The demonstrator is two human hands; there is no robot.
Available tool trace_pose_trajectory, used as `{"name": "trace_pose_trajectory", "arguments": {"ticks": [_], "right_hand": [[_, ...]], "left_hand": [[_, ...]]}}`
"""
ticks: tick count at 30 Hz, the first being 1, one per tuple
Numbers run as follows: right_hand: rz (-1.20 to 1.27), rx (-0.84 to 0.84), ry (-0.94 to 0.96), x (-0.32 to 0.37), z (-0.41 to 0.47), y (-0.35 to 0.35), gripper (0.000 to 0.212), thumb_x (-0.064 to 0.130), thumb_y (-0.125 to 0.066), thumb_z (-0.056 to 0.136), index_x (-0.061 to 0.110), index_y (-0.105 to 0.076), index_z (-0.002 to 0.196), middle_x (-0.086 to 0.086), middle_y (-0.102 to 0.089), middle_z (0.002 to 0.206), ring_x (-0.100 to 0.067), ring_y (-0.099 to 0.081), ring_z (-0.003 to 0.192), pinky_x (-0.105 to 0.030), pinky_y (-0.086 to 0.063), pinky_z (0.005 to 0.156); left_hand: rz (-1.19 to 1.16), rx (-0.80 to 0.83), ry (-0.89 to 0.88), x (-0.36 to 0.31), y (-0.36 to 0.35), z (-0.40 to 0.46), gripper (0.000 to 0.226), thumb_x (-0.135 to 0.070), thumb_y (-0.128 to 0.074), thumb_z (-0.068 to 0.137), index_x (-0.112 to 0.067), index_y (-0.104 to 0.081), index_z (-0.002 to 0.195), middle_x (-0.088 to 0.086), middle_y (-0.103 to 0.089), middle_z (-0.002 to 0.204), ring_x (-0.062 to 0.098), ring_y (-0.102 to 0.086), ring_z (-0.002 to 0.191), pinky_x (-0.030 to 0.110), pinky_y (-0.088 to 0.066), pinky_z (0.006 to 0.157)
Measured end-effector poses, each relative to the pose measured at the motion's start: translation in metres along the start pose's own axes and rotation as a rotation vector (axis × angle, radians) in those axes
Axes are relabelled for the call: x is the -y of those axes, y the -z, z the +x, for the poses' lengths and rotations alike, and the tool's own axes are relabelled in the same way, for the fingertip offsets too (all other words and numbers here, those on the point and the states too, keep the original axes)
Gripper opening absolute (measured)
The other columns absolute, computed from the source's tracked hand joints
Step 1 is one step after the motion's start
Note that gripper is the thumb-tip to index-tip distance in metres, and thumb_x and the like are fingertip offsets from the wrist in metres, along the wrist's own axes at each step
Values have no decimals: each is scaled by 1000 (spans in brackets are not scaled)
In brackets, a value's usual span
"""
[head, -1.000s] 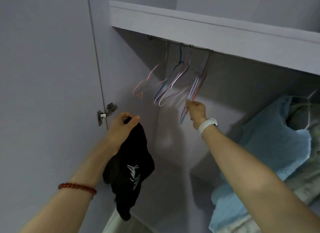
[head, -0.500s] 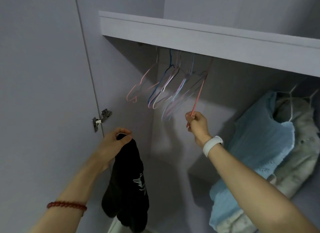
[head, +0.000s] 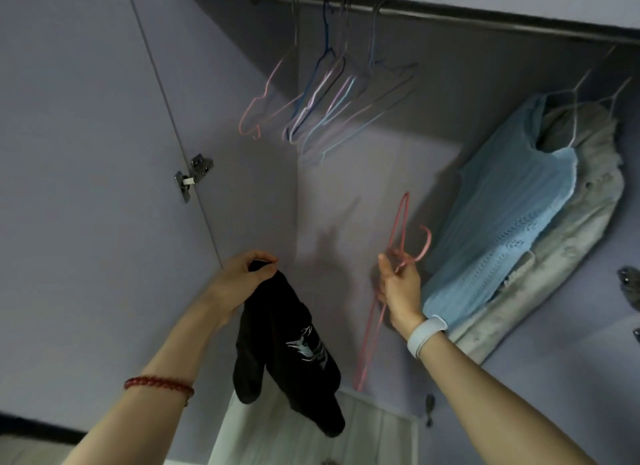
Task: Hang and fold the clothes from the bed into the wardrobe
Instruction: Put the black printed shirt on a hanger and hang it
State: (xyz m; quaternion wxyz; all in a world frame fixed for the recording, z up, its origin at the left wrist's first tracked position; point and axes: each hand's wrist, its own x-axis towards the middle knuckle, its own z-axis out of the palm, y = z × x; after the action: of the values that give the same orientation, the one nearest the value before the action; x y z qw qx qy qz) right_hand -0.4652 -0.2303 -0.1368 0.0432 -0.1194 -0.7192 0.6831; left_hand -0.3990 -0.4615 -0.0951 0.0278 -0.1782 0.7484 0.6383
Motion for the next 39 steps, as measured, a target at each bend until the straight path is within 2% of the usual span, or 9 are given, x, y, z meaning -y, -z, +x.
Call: {"name": "trace_pose_trajectory", "arguments": {"ticks": [4,11,15,21,25,28,32,35,39], "right_hand": [[-535,27,85,-24,-19,15,31,24,-48,96,-3,-62,90,-25,-65,91,-37,-59,87,-37,-40,73],[2,-2,-90,-21,-33,7,31,10,-43,94,15,-59,68,2,-55,70,-9,-49,71,-24,-37,72],[382,-30,-211,-2,-27,-17,34,5,-33,90,19,-34,59,8,-36,44,-1,-31,36,-22,-23,52],[807,220,-372,41,-24,-59,21,15,-34,75,21,-23,59,9,-26,39,-7,-24,36,-24,-17,50],[886,366,-406,82,-32,-85,15,24,-40,55,21,-32,43,6,-26,42,-10,-23,39,-25,-19,52],[887,462,-411,106,-37,-101,20,24,-40,56,21,-34,37,6,-27,41,-10,-24,38,-24,-20,52],[795,562,-461,107,-43,-122,25,18,-37,66,21,-32,42,5,-26,41,-10,-23,36,-24,-18,51],[662,577,-506,89,-47,-128,30,16,-29,84,20,-27,54,5,-26,40,-9,-22,35,-24,-17,50],[591,560,-512,83,-44,-125,30,16,-28,86,20,-25,56,7,-25,39,-9,-19,37,-24,-15,51]], "left_hand": [[281,70,15,10,5,1,14,-8,-60,89,-12,-63,102,4,-60,97,17,-56,93,22,-43,81],[589,22,-169,21,16,-10,14,-4,-56,90,-5,-62,101,1,-57,95,13,-51,88,3,-35,64],[704,52,-238,18,32,-22,14,-1,-52,91,-8,-63,96,1,-61,95,14,-54,91,14,-33,74],[905,-18,-325,9,62,-39,16,-8,-51,93,-14,-63,102,-5,-59,93,14,-53,90,24,-38,80],[921,-58,-427,2,83,-50,26,-6,-55,90,-31,-60,97,-10,-57,86,10,-52,90,27,-42,81],[934,-85,-498,-4,94,-55,37,-5,-58,89,-39,-45,99,-14,-56,83,3,-48,85,23,-41,76],[833,-226,-480,-9,105,-57,35,-5,-60,88,-40,-54,89,-11,-63,85,-2,-45,83,23,-37,73],[742,-314,-445,-11,108,-59,33,-4,-59,88,-37,-54,89,-18,-60,80,8,-54,87,26,-40,78],[735,-439,-408,-13,112,-61,25,-7,-60,88,-32,-56,88,-36,-59,73,23,-57,76,18,-37,65]]}}
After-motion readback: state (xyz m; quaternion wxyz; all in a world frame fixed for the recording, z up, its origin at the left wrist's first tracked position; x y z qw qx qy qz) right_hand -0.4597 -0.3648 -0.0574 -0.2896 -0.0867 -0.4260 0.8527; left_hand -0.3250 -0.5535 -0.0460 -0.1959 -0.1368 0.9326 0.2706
